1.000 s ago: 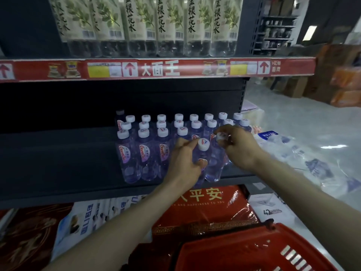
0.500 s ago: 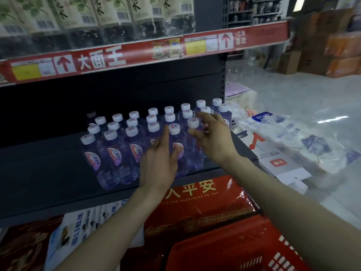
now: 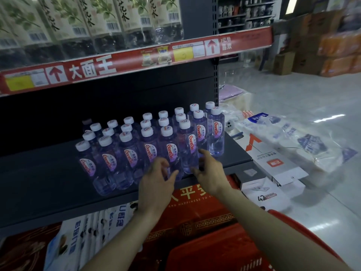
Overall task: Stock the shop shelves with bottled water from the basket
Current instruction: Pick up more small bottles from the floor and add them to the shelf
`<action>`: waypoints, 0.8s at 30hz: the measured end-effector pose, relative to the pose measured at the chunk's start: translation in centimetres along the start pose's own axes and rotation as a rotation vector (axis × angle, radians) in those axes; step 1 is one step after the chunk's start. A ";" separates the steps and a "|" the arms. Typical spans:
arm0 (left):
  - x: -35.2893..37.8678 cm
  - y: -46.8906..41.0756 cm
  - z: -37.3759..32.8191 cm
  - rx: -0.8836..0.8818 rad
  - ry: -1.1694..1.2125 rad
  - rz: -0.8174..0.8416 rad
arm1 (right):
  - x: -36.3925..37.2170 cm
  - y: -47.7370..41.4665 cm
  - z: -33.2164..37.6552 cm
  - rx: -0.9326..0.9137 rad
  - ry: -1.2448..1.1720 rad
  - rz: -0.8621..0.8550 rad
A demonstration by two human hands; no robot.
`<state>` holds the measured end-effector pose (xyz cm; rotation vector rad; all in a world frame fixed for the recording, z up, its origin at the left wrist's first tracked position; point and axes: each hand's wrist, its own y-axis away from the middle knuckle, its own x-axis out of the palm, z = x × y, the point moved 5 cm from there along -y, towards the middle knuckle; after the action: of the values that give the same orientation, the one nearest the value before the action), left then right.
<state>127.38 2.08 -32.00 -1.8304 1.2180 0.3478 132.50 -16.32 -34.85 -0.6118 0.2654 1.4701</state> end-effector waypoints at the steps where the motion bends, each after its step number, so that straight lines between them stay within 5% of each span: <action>1: 0.7 0.1 0.8 -0.081 0.003 0.048 | 0.2 -0.1 -0.2 -0.012 -0.001 -0.022; 8: 3.4 -0.4 2.4 -0.239 0.010 0.147 | 0.6 0.5 -1.9 0.050 -0.008 -0.142; 24: 4.6 -0.3 2.6 -0.277 0.018 0.117 | 1.4 0.8 -0.5 0.152 0.218 -0.200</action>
<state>130.48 1.41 -36.29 -2.0021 1.3469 0.5916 131.93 -15.41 -36.16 -0.6559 0.4680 1.1799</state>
